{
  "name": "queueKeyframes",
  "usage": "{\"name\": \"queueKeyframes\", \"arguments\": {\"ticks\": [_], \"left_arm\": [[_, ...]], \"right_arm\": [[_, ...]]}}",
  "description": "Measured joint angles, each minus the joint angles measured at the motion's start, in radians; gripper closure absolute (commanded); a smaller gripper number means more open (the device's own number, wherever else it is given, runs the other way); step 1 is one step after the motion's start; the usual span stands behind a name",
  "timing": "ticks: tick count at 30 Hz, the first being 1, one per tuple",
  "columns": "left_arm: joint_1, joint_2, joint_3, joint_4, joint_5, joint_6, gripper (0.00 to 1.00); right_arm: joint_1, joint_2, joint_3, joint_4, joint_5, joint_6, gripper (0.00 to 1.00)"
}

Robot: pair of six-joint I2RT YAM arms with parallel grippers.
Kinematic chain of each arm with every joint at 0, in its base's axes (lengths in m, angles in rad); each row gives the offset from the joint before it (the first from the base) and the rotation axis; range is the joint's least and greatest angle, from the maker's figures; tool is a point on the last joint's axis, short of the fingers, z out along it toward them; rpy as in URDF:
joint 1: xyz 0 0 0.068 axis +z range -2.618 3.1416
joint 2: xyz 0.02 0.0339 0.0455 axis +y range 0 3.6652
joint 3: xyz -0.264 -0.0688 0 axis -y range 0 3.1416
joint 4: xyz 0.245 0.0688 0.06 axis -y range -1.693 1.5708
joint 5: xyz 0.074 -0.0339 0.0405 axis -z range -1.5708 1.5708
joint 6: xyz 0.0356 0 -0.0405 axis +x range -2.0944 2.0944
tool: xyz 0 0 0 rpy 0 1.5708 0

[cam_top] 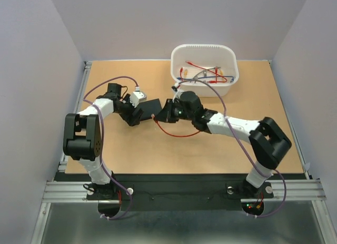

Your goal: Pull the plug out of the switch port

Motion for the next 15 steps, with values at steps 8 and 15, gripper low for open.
{"name": "queueKeyframes", "arguments": {"ticks": [8, 15], "left_arm": [[0.000, -0.004, 0.039, -0.037, 0.035, -0.001, 0.08], [0.000, -0.010, 0.056, -0.043, 0.045, -0.003, 0.08]], "right_arm": [[0.000, -0.228, 0.183, 0.000, -0.026, -0.161, 1.00], [0.000, -0.323, 0.210, 0.098, -0.156, -0.375, 1.00]]}}
